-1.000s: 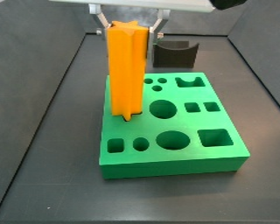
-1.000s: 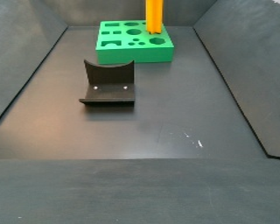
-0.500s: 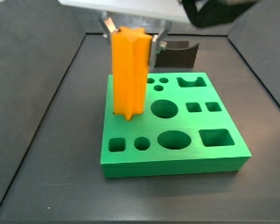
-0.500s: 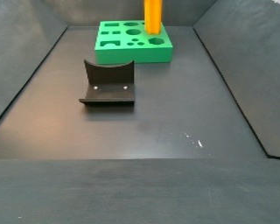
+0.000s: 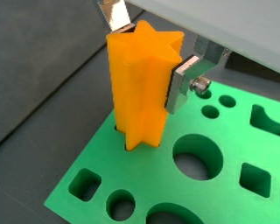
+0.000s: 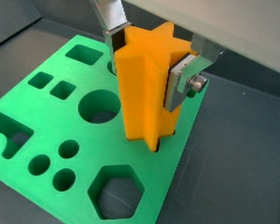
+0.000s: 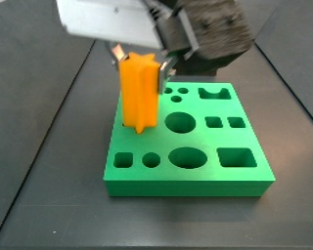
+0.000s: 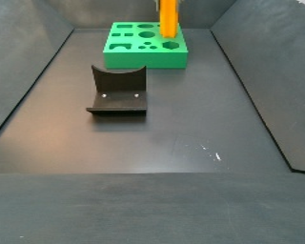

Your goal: Insert the star object.

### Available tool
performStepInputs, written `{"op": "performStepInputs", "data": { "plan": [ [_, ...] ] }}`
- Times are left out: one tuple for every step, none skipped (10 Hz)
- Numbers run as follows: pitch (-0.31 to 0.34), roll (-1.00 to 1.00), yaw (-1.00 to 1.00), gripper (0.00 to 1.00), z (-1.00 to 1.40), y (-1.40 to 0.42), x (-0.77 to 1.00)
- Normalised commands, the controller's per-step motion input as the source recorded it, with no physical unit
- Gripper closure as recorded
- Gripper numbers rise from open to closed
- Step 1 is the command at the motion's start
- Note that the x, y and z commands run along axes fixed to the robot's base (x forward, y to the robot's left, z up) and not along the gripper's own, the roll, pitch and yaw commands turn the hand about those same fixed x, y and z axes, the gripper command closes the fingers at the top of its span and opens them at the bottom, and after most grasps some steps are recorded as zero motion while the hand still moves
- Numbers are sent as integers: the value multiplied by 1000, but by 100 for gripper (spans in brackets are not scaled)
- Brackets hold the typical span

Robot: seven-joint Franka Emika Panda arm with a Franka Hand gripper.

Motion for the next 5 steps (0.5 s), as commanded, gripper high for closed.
{"op": "performStepInputs", "data": {
  "plan": [
    [-174,63,-31,100,-369,0,-43],
    [-104,120,-34,100,-337,0,-37],
    [-56,174,-3,100,-309,-17,-51],
    [-66,0,0,100,-69,0,0],
    [0,0,0,100,0,0,0]
  ]
}}
